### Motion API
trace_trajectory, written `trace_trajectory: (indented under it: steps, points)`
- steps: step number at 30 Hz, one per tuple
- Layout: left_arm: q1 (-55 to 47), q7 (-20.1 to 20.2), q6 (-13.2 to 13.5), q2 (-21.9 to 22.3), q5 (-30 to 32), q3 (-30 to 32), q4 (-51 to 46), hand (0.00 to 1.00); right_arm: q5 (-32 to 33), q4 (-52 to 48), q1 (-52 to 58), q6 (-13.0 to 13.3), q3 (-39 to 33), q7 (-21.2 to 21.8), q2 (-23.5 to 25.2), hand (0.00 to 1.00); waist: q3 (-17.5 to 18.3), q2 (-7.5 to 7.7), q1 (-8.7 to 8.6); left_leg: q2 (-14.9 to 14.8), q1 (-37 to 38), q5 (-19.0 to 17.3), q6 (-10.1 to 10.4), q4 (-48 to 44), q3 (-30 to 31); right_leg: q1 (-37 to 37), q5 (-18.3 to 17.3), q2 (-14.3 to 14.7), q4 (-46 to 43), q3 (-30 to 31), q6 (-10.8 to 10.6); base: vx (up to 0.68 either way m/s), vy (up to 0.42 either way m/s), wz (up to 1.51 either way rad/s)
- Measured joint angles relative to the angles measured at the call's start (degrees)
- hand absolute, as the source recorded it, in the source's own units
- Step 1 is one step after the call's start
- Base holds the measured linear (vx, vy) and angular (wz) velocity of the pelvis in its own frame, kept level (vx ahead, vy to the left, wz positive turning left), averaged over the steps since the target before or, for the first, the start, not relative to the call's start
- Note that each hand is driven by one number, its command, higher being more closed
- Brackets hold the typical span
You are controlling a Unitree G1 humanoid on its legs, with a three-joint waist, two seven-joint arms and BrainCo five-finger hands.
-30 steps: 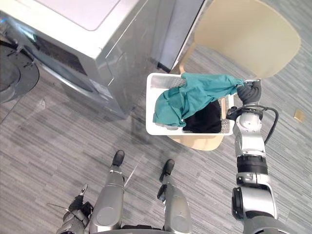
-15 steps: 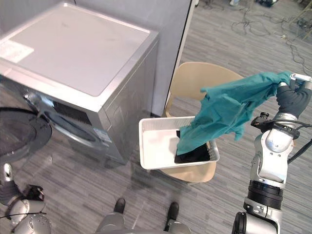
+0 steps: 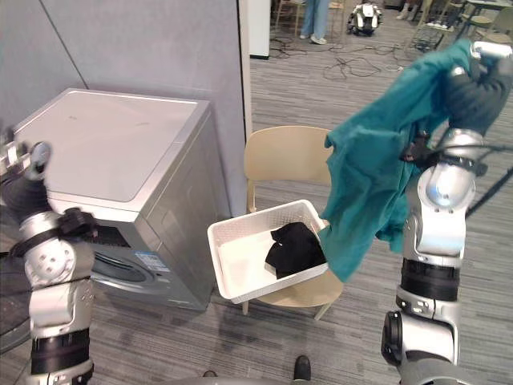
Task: Pick up the laundry basket with both hands and put the clothes into the washing machine.
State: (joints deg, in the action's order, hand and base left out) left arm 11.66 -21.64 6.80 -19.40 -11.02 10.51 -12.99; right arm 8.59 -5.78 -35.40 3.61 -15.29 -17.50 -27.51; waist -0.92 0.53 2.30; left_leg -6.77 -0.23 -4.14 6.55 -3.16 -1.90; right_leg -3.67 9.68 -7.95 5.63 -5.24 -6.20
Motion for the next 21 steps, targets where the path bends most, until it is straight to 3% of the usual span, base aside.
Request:
trace_trajectory:
  steps: [5, 8, 12, 17, 21]
  points:
    - [16.7, 6.1, -0.4, -5.8, -0.4, -15.4, 16.1, 0.00, 2.5, 2.9, -8.6, 0.6, 6.7, 0.3, -1.3, 1.00, 0.0, -0.01, -1.97, -0.3, 1.1, -0.2, 0.2, 0.4, -2.4, -0.7, 0.9, 0.6, 0.0, 2.6, 0.3, -0.01, -0.005, -0.26]
    - [26.5, 8.6, -2.3, -6.0, -2.4, -22.8, 27.2, 0.00, 3.6, 4.0, -12.0, 0.6, 10.4, 0.3, -1.2, 1.00, 0.0, -0.02, -4.22, -0.4, 1.1, -0.3, 0.4, 0.4, -3.4, -1.6, 1.1, 0.9, 0.0, 3.9, 0.4, -0.01, -0.005, -0.22]
    - [34.0, 10.8, -4.3, -5.6, -2.4, -30.8, 34.0, 0.00, 4.9, 4.5, -13.5, 0.4, 11.7, 0.1, -1.2, 1.00, 0.0, -0.05, -6.67, -0.6, 1.3, -0.4, 0.5, 0.4, -4.2, -1.9, 1.2, 1.2, 0.0, 4.9, 0.4, -0.01, -0.006, -0.13]
    - [40.2, 11.9, -5.4, -3.2, -4.9, -35.6, 38.6, 0.00, 5.3, 4.5, -16.4, 0.4, 14.6, 0.2, -1.0, 1.00, 0.1, -0.23, -7.91, -0.7, 1.6, -0.5, 0.6, 0.5, -4.6, -2.1, 1.3, 1.4, 0.0, 5.5, 0.4, -0.01, -0.003, -0.07]
    - [44.6, 13.1, -5.4, -2.1, -6.2, -40.4, 40.6, 0.00, 5.4, 4.5, -17.5, 0.4, 15.3, 0.2, -0.7, 1.00, 0.1, -0.54, -7.91, -0.9, 1.6, -0.5, 0.6, 0.5, -4.6, -2.0, 1.3, 1.5, 0.0, 5.5, 0.4, 0.00, 0.000, 0.00]
